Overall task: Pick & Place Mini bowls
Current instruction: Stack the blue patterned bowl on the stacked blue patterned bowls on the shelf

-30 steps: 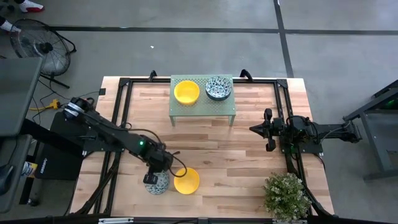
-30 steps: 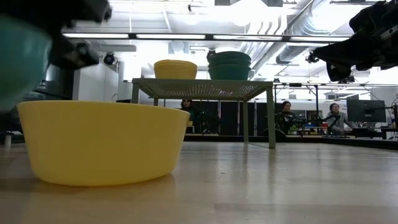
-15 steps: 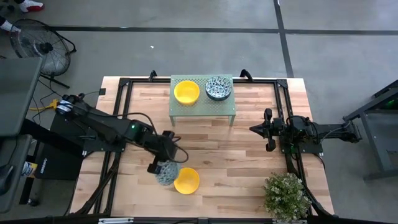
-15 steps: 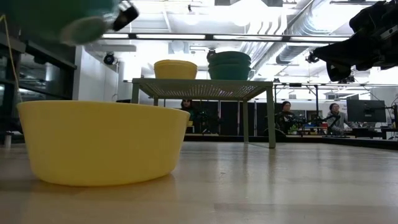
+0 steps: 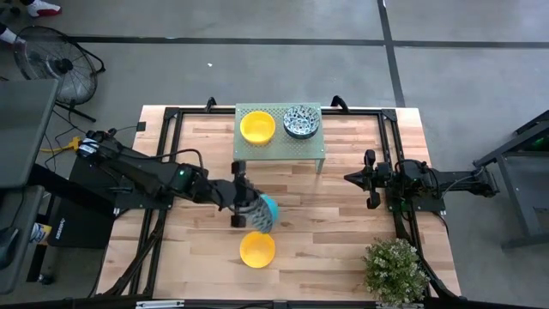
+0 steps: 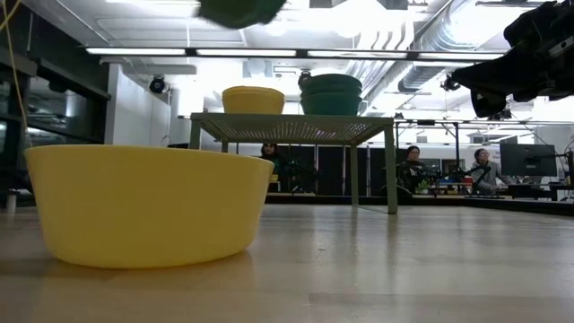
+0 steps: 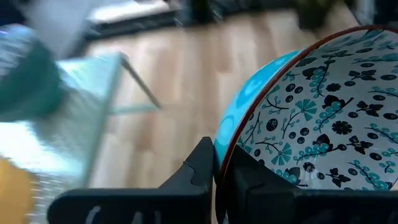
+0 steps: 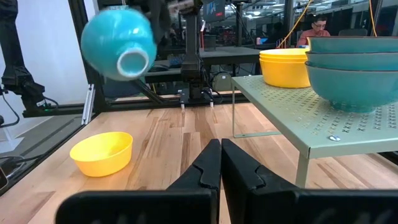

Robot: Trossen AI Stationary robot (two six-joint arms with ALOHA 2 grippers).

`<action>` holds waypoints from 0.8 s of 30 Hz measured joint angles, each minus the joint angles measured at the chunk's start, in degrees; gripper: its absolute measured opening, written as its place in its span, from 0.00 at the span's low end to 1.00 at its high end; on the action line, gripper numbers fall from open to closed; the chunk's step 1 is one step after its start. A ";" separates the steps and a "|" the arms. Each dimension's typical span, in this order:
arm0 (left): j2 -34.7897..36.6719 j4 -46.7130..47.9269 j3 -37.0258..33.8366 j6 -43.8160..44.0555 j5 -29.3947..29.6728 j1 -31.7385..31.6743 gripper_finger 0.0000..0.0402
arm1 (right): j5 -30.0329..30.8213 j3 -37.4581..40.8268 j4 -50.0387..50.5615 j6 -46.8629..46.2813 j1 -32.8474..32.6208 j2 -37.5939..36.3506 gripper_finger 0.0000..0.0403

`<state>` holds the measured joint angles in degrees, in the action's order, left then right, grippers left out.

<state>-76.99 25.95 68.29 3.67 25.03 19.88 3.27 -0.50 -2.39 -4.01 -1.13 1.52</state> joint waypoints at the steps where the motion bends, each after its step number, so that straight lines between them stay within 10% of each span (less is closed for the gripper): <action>1: -0.04 -1.63 0.00 0.64 2.25 0.00 0.01 | 0.00 0.00 0.00 0.00 0.01 0.00 0.00; 13: -8.45 -26.27 0.00 0.93 32.81 0.00 0.01 | 1.37 0.00 -0.27 0.52 0.02 0.00 0.00; 24: -19.13 -44.66 6.12 -16.70 42.15 -1.11 0.01 | 1.99 -0.02 -1.05 -1.87 0.00 0.00 0.00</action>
<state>-96.12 -18.72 74.41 -13.03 67.18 18.77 5.25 -0.51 -3.45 -5.88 -1.13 1.52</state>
